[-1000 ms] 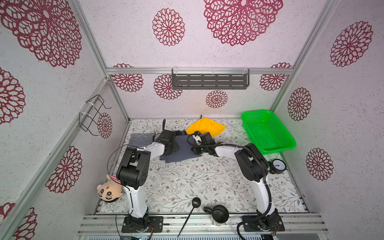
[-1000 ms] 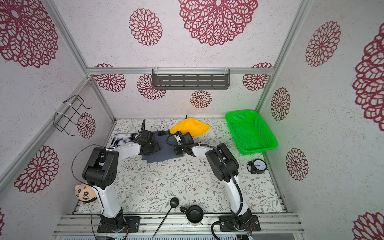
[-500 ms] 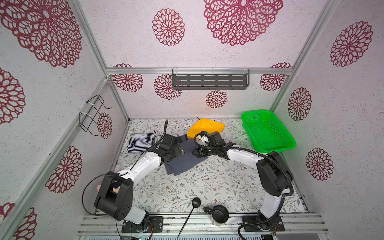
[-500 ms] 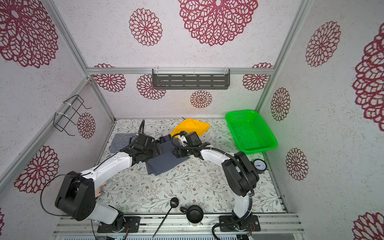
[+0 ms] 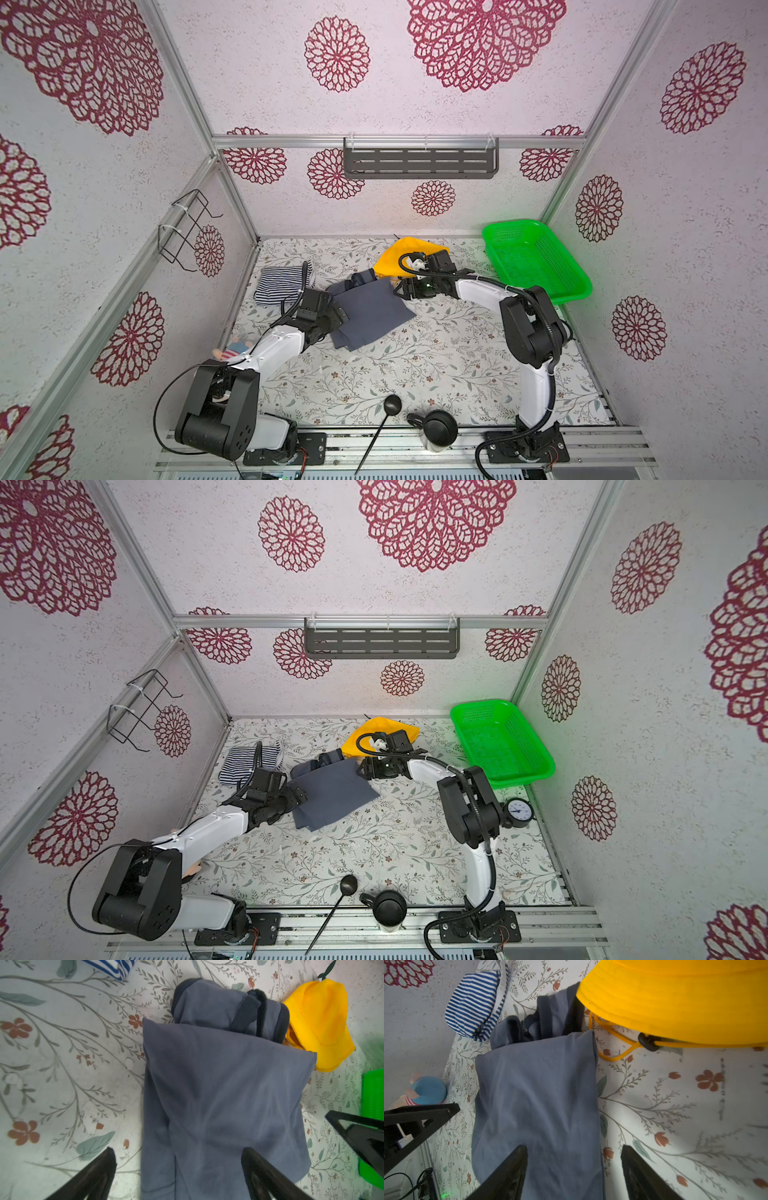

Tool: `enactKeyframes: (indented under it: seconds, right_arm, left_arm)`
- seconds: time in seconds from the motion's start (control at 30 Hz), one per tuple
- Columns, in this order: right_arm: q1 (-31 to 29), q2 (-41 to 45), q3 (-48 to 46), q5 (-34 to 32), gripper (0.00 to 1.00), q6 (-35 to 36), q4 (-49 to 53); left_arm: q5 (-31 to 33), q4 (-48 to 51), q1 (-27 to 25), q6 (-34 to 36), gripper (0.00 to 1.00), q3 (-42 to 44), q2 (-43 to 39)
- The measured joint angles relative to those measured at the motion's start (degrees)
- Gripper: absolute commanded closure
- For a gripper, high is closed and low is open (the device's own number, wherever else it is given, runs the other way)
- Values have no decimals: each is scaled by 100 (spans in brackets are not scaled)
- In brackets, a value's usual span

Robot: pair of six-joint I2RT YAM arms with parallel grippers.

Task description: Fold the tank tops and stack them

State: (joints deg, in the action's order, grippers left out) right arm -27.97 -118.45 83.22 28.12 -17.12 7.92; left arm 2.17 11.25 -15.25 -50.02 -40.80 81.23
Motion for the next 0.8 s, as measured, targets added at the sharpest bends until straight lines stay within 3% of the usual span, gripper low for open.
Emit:
enactKeyframes:
  seconds: [0.27, 0.7, 0.8]
  right_arm:
    - [-39, -505, 98, 378, 38, -227, -245]
    - [-116, -754, 101, 927, 55, -640, -682]
    - [-146, -837, 101, 1010, 60, -717, -772]
  left_arm:
    - [-120, -811, 26, -105, 2, 52, 876]
    - [-186, -2404, -79, -243, 1, 24, 1578]
    - [-219, -2671, -162, -389, 22, 26, 1709]
